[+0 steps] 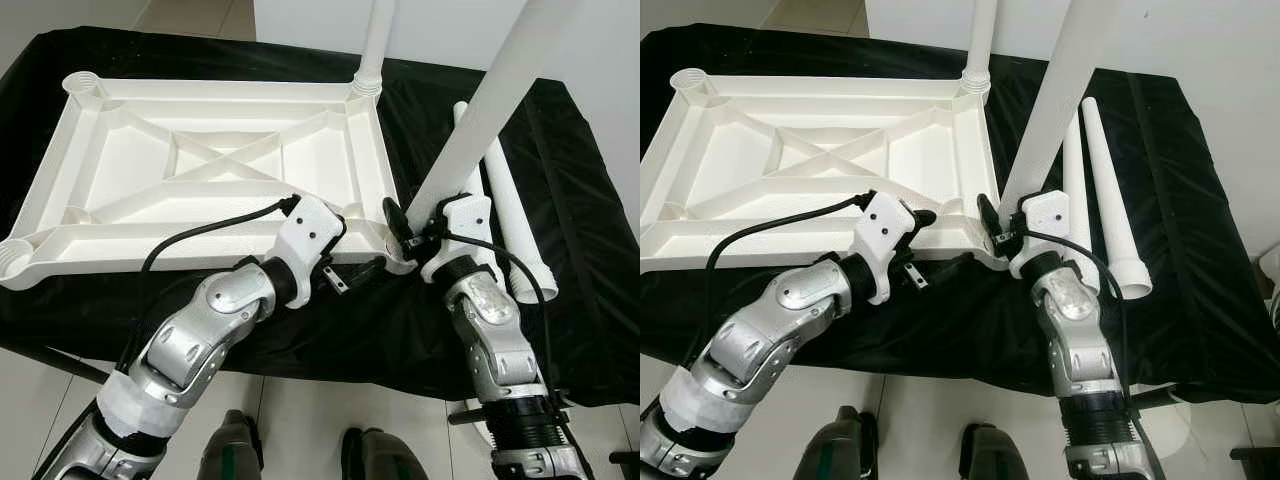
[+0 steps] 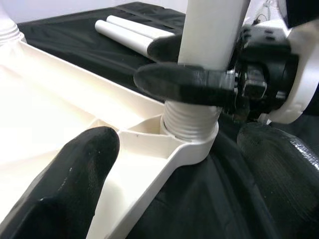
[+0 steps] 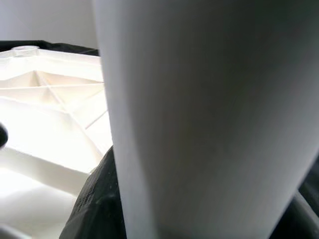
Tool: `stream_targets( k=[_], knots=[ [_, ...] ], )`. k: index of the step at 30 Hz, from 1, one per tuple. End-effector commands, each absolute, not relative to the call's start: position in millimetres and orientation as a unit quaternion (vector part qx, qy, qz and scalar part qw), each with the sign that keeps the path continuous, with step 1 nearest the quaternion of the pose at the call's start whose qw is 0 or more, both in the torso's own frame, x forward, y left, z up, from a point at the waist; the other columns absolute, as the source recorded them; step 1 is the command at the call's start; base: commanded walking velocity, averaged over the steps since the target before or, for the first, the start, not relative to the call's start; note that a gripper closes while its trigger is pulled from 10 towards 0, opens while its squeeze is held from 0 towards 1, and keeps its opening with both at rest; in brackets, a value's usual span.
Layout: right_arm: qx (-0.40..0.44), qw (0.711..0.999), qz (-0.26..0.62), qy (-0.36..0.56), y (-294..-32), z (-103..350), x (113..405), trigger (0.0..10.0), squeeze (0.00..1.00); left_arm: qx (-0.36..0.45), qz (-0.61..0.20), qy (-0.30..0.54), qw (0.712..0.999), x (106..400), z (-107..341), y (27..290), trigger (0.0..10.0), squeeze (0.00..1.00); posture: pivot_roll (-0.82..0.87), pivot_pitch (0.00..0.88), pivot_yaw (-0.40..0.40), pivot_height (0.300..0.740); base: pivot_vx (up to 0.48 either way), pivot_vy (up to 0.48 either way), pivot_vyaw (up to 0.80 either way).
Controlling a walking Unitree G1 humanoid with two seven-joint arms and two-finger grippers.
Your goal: Building children table
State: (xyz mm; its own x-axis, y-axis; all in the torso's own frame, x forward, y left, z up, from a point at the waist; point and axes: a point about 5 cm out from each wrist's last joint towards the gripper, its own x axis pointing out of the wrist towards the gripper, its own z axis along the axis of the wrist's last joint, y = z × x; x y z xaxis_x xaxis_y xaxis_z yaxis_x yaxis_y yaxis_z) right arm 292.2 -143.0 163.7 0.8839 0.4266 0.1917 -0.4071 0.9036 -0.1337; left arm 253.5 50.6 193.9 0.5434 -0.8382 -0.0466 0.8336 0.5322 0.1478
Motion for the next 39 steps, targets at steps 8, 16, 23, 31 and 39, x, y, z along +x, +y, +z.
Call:
stream_targets(
  k=[8,16,23,31,39],
  knots=[
    [-0.065,0.964,0.253,-0.055,-146.2,135.1,286.4,10.0,0.0,0.073,-0.484,-0.01,0.872,251.0,198.0,51.1,10.0,0.0,0.1,0.161,0.018,0.74,0.0,0.0,0.0],
    [-0.112,0.952,0.279,-0.056,-147.3,126.7,281.2,10.0,0.0,0.07,-0.479,-0.011,0.875,251.4,201.3,52.7,10.0,0.0,0.1,0.165,0.022,0.74,0.0,0.0,0.0],
    [-0.057,0.964,0.256,-0.034,-152.1,124.3,286.4,10.0,0.0,0.071,-0.477,-0.011,0.876,251.6,202.9,53.8,10.0,0.0,0.11,0.167,0.025,0.74,0.0,0.0,0.0],
    [-0.01,0.968,0.25,-0.01,-153.7,119.7,290.4,10.0,0.0,0.072,-0.477,-0.012,0.876,252.4,205.6,54.9,10.0,0.0,0.11,0.171,0.026,0.74,0.0,0.0,0.0],
    [-0.011,0.969,0.246,0.02,-151.7,113.1,292.4,10.0,0.0,0.072,-0.476,-0.013,0.877,252.5,207.0,55.2,10.0,0.0,0.11,0.171,0.028,0.74,0.0,0.0,0.0]
  ],
)
